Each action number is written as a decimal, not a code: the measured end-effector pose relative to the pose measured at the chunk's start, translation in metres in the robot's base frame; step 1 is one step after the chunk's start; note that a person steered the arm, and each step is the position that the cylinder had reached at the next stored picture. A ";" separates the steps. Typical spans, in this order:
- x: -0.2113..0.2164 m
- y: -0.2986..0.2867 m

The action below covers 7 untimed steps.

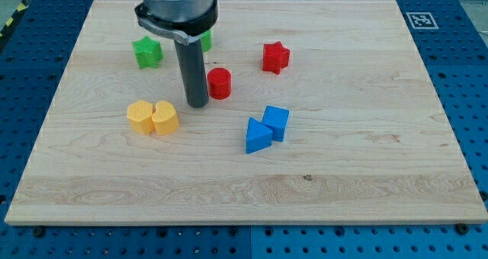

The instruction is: Push the blue cube up a bit

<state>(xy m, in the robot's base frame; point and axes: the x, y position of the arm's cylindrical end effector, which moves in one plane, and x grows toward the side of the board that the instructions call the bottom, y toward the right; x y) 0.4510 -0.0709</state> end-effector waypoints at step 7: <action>0.062 0.123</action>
<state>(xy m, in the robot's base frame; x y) 0.5128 0.0520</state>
